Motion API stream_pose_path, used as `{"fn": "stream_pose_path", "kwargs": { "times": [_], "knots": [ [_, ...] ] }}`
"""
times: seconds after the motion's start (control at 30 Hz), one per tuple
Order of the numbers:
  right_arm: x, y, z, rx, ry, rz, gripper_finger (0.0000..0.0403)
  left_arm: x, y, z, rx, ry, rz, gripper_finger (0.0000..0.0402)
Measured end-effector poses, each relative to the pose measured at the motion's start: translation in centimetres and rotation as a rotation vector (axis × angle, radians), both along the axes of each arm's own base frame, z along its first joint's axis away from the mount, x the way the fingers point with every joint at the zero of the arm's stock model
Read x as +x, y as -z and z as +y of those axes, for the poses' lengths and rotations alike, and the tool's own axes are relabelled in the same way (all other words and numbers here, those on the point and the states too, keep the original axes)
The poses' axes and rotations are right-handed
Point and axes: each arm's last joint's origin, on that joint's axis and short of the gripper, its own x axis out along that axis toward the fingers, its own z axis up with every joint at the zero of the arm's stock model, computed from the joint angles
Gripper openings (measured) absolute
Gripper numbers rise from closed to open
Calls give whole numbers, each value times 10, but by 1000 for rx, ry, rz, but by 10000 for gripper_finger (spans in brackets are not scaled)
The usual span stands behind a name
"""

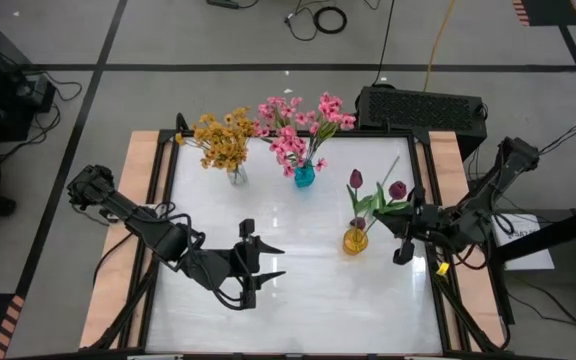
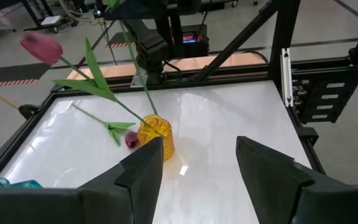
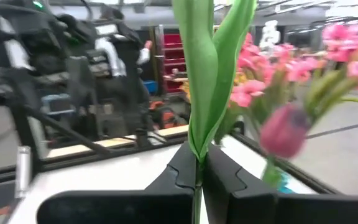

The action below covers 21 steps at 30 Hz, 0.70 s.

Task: Sort flowers into vase by color
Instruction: Put the bottom red flower into the yellow vase

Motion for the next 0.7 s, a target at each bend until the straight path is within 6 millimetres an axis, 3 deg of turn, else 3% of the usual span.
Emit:
{"fn": "stream_pose_path", "kwargs": {
  "times": [0.4,0.7],
  "knots": [
    [2,32,-2,44,76,28,0,0,0,0,2,-1,1,210],
    [9,52,-6,86,128,41,31,0,0,1,9,-3,0,209]
  ]
}}
